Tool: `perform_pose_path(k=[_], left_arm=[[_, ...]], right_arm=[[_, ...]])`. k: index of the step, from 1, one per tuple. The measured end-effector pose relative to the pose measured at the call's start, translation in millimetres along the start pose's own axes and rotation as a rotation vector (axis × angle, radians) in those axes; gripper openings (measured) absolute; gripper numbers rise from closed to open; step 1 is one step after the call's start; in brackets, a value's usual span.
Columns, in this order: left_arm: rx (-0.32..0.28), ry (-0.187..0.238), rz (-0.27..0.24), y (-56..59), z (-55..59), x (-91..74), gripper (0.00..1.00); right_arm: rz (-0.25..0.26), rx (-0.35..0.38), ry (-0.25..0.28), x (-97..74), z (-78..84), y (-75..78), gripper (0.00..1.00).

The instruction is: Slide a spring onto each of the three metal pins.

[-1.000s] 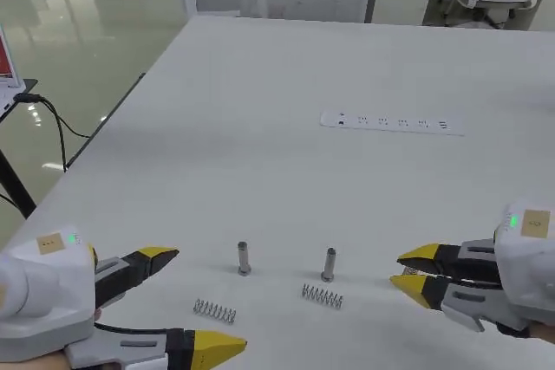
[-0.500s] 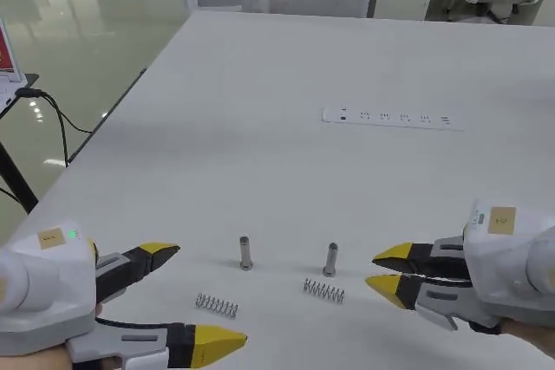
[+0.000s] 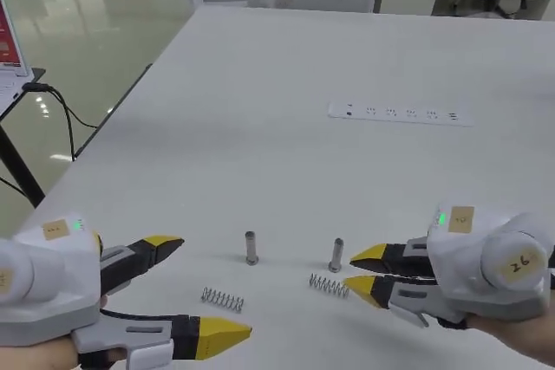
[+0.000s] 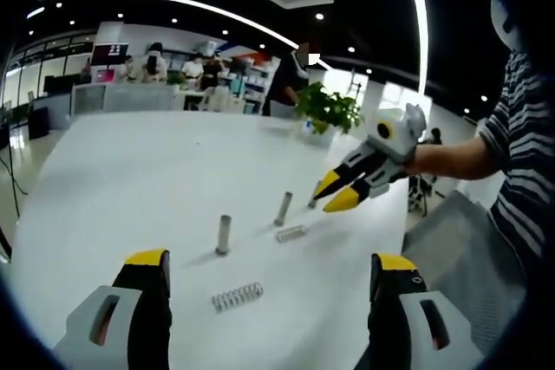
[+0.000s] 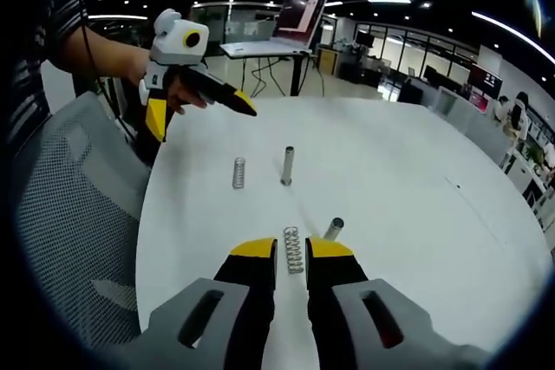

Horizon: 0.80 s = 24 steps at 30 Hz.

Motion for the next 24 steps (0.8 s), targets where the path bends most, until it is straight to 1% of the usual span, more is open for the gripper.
perform_pose_path(k=[5,17,19,24], left_arm=[[0.000,-0.004,-0.003,0.0,0.5,-1.7,0.93],[-0.006,-0.007,-0.003,0.8,2.4,-3.1,0.93],[-0.004,-0.009,-0.002,1.2,2.9,-3.5,0.93],[-0.008,-0.010,-0.002,1.5,4.2,-4.1,0.93]], right_arm=[[0.000,-0.004,-0.025,7.1,5.0,0.7,0.10],[-0.008,0.010,-0.050,27.2,8.4,2.1,0.10],[-0.015,0.001,-0.074,31.6,11.5,2.7,0.10],[-0.017,-0.010,-0.098,35.8,15.6,4.9,0.11]])
Point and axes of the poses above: the centre of the closed fingertips' face, and the gripper's own axes: x roughly forward along the fingers, y roughly to its right, z roughly out of its underside, the point moved 10 cm from there along -x, roughly backward along the fingers, and after that the axes turned 7 degrees about x, right-handed, at the moved point
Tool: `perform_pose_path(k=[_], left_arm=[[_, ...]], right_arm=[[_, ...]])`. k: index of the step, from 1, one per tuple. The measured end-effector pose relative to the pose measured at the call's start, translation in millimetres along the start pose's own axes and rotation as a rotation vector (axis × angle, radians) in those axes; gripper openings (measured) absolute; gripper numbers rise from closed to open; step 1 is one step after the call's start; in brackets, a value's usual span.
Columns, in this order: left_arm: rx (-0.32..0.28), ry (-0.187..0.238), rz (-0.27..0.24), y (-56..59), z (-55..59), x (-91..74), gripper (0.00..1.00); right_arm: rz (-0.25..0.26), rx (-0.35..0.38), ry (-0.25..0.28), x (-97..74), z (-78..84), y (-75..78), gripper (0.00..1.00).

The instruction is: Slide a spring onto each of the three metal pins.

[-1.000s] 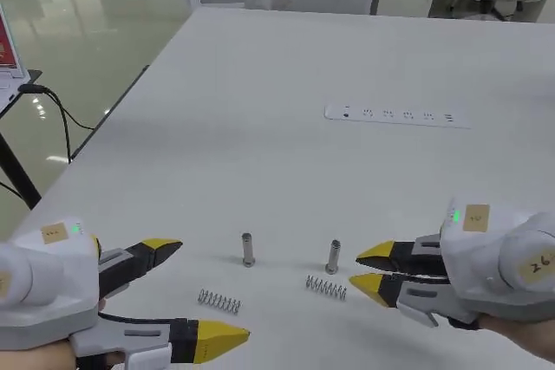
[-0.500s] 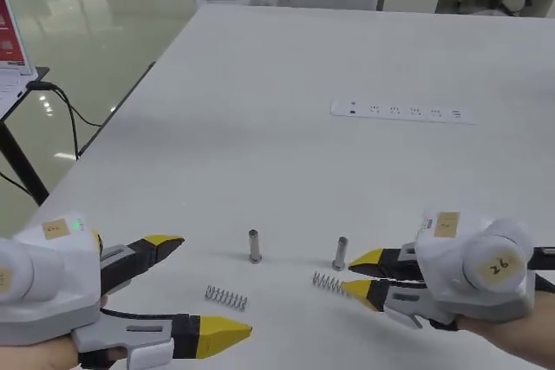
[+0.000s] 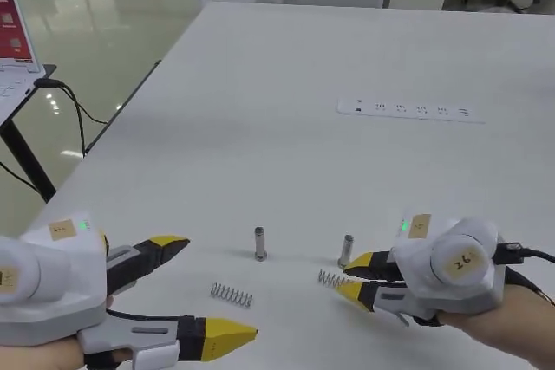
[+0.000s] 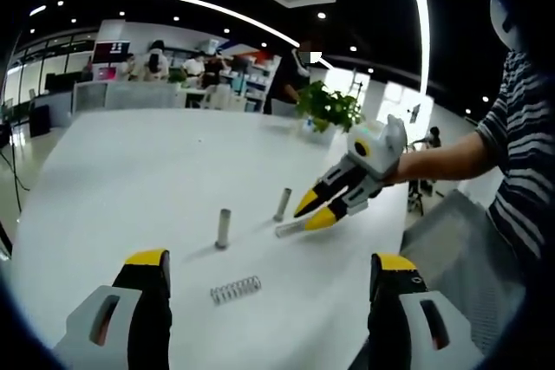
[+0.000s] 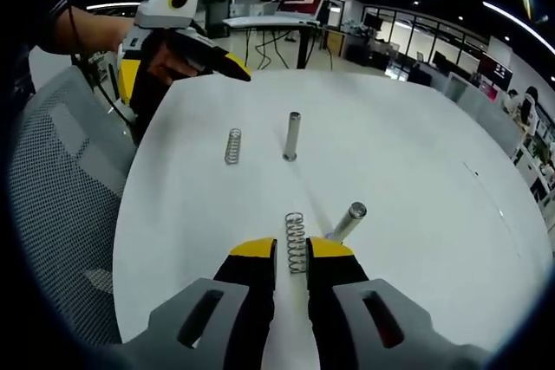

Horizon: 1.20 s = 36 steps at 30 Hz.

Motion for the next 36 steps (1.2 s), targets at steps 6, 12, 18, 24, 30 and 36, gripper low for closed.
perform_pose_path(k=[6,12,18,24,30,36], left_arm=[[-0.001,-0.003,0.000,-1.3,1.4,-0.7,0.93],[-0.001,-0.005,0.005,0.7,0.2,0.4,0.92],[0.000,-0.009,0.010,0.8,-0.4,0.8,0.92],[-0.006,-0.014,0.031,7.1,1.8,4.1,0.91],[0.020,-0.055,0.106,19.4,7.3,18.5,0.90],[0.025,-0.045,0.133,22.7,1.7,26.9,0.89]], right_arm=[[-0.001,0.016,-0.026,3.7,7.2,2.6,0.11],[0.002,0.047,-0.019,8.6,14.6,3.4,0.09],[-0.006,0.107,-0.021,4.8,19.5,5.1,0.08],[-0.004,0.106,-0.018,-3.1,17.3,4.8,0.08],[-0.008,0.076,-0.008,-14.5,14.2,3.6,0.08],[-0.015,0.038,0.006,-28.4,10.8,4.7,0.08]])
Point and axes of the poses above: the centre of the closed fingertips' face, and the gripper's own axes: x roughly forward along the fingers, y roughly to its right, z roughly out of its underside, the point moved 10 cm from there along -x, roughly backward along the fingers, and after that the axes turned 7 degrees about x, right-handed, at the moved point
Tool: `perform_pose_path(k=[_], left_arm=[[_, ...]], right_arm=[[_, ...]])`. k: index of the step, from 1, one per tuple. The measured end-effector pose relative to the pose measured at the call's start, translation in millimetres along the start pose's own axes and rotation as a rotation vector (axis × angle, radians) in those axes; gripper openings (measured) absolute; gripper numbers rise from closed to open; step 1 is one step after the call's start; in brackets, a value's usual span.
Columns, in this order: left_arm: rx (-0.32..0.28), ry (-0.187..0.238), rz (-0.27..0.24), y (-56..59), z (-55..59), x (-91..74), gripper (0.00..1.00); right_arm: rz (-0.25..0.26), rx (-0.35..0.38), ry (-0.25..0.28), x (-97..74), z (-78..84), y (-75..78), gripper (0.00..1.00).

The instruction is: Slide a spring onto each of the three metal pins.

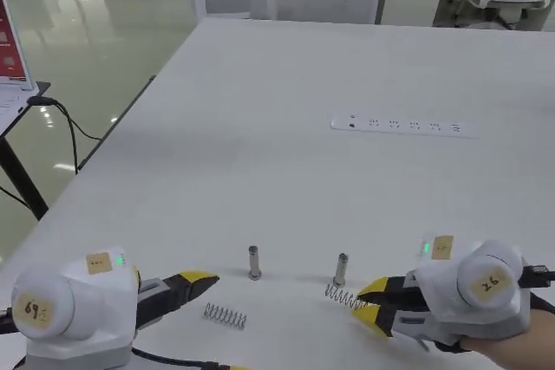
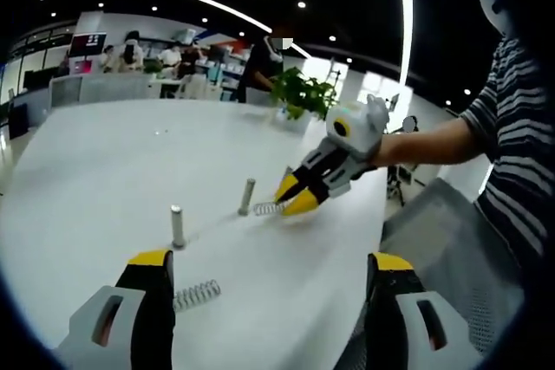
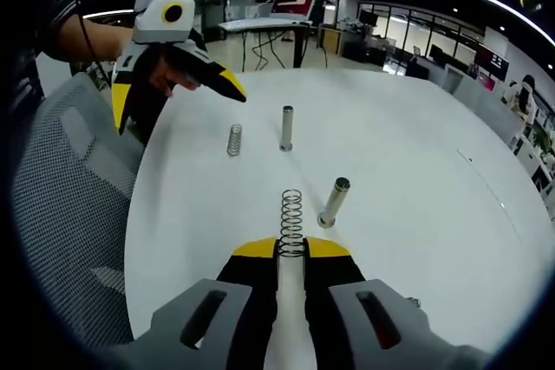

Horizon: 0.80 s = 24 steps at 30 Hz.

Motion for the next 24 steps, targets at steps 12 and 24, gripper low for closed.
perform_pose_path(k=[12,24], left_arm=[[0.010,-0.015,0.030,2.1,0.9,6.5,0.86],[0.071,-0.023,0.101,7.3,-9.2,30.3,0.78]], right_arm=[[-0.042,-0.122,-0.014,-16.4,-5.2,-7.7,0.08],[-0.118,-0.258,-0.008,-25.1,-6.8,-22.8,0.08]])
Point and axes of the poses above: the centre of the closed fingertips' face, and the gripper's own axes: x roughly forward along the fingers, y roughly to its right, z roughly out of its underside, the point moved 10 cm from there along -x, roughly backward along the fingers, and after that the axes turned 7 degrees about x, right-handed, at the moved point
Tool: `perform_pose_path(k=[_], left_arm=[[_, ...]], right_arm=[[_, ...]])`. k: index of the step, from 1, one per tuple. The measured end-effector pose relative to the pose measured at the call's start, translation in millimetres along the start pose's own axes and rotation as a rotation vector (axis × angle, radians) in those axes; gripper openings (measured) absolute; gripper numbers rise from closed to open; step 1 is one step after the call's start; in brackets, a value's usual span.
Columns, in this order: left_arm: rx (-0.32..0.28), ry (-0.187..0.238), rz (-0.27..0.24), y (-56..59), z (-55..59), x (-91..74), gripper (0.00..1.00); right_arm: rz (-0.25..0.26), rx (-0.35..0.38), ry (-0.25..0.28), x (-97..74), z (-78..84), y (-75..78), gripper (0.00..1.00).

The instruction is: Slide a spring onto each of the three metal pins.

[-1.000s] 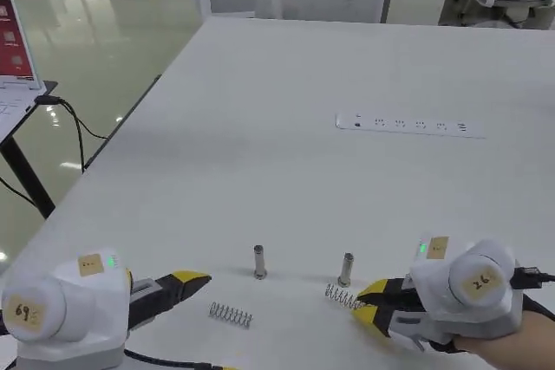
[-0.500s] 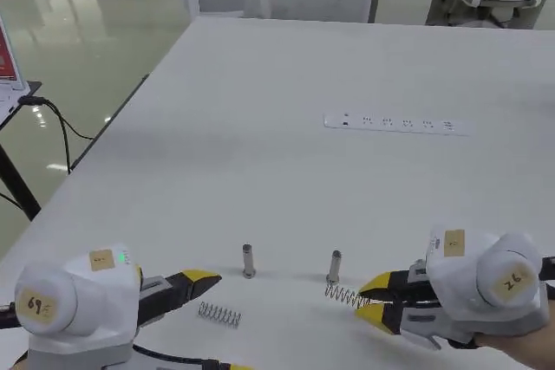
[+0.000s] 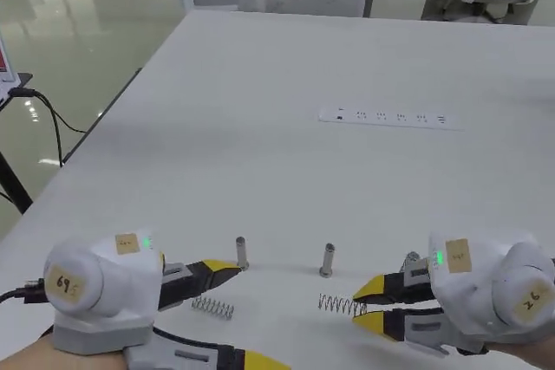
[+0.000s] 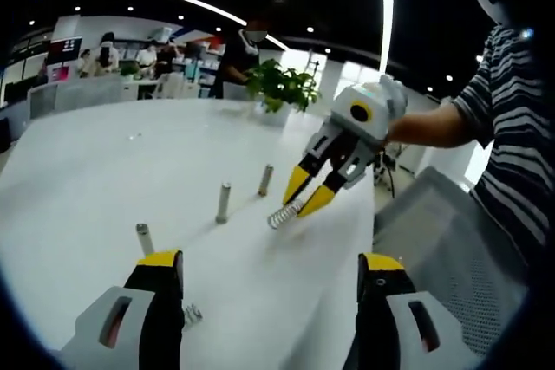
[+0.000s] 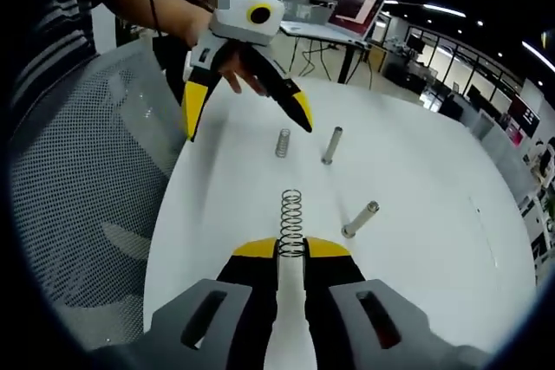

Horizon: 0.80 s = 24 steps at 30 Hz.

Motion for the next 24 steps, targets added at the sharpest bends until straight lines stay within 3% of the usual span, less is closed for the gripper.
perform_pose_path(k=[4,11,16,20,24], left_arm=[[0.016,0.003,0.021,2.7,-1.3,8.8,0.73],[0.041,0.011,0.057,4.1,-6.7,23.4,0.64],[0.051,0.034,0.090,4.4,-14.4,32.0,0.53],[0.072,0.027,0.132,6.9,-16.5,39.3,0.42],[0.100,0.017,0.143,7.6,-18.9,45.4,0.39]], right_arm=[[-0.009,-0.038,-0.006,-2.3,-3.2,-2.9,0.08],[-0.008,-0.043,0.001,-6.5,-6.8,-2.9,0.08],[-0.020,-0.053,0.004,-8.9,-7.9,-6.2,0.08],[-0.023,-0.058,0.008,-9.7,-9.4,-7.4,0.08],[-0.024,-0.053,0.017,-10.9,-11.4,-7.5,0.08]])
Point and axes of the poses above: the centre of the closed fingertips' face, and the gripper's own axes: x roughly forward along the fingers, y roughly to its right, z roughly out of its underside, the point moved 10 cm from there along -x, roughly backward along the fingers, and after that the axes turned 7 degrees about x, right-handed, at the moved point
